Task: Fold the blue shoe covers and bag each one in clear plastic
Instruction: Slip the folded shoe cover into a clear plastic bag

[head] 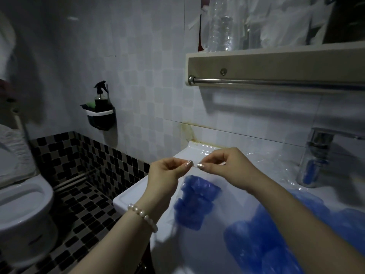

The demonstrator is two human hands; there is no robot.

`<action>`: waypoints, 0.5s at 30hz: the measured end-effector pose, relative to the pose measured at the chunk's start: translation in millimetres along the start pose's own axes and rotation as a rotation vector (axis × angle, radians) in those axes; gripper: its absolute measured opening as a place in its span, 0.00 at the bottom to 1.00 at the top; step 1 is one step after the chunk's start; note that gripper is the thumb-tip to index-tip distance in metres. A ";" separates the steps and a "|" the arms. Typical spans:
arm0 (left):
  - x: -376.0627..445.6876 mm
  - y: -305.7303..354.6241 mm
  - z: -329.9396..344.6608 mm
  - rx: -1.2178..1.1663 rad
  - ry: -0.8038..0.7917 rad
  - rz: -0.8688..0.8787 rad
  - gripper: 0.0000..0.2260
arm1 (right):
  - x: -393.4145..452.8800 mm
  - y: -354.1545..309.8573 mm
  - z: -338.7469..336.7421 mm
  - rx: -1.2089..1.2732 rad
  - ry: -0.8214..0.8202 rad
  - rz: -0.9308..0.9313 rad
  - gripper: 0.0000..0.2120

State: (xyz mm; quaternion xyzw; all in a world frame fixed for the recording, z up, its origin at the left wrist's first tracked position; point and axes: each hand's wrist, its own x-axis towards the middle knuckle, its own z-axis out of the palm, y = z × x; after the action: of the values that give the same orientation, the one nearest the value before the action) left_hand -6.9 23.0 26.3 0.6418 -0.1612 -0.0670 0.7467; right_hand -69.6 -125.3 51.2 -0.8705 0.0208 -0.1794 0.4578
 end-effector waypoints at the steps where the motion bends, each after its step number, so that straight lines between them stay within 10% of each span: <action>1: -0.4 -0.5 2.2 0.028 0.010 0.014 0.02 | -1.0 -3.0 -0.6 -0.090 0.007 -0.040 0.06; 15: -4.8 -1.9 18.4 0.035 0.036 -0.030 0.08 | -3.5 -11.7 4.5 -0.346 -0.009 -0.099 0.07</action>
State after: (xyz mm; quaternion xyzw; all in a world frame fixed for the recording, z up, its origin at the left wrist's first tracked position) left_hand -17.2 6.9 26.0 0.6583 -0.1393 -0.0640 0.7369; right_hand -72.8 -114.3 57.3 -0.9371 0.0064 -0.1917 0.2918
